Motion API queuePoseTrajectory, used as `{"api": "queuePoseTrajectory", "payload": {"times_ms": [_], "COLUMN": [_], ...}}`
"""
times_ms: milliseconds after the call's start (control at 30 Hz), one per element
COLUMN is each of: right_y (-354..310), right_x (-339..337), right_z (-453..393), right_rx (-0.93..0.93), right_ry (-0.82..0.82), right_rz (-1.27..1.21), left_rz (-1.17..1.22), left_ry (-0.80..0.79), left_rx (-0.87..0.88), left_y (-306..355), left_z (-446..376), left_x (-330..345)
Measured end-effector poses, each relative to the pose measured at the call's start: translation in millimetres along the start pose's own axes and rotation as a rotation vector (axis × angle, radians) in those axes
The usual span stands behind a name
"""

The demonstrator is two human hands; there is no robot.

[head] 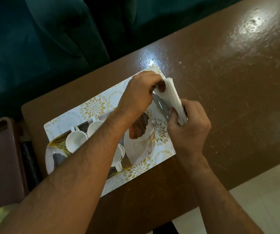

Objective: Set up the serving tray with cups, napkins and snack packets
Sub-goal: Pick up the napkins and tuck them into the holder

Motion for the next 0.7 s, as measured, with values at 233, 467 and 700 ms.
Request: {"api": "queuePoseTrajectory", "payload": {"times_ms": [233, 467, 700], "right_y": [8, 15, 15], "right_x": [6, 9, 8], "right_z": [5, 5, 8], "right_rx": [0.016, 0.030, 0.028], "right_ry": [0.003, -0.010, -0.008], "right_rz": [-0.035, -0.029, -0.033], "left_rz": [0.074, 0.147, 0.103], "left_ry": [-0.092, -0.104, -0.156], "left_rx": [-0.068, -0.206, -0.132], "left_y": [-5, -11, -5], "left_z": [12, 16, 15], "left_x": [8, 15, 22]}}
Point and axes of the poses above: each hand's wrist, its own z-axis away from the middle knuckle, its own x-axis out of the palm, y = z × x, the point moved 9 cm from there along -z, towards the middle knuckle, and after that the axes turned 3 degrees about -z, right-handed, at the moved point
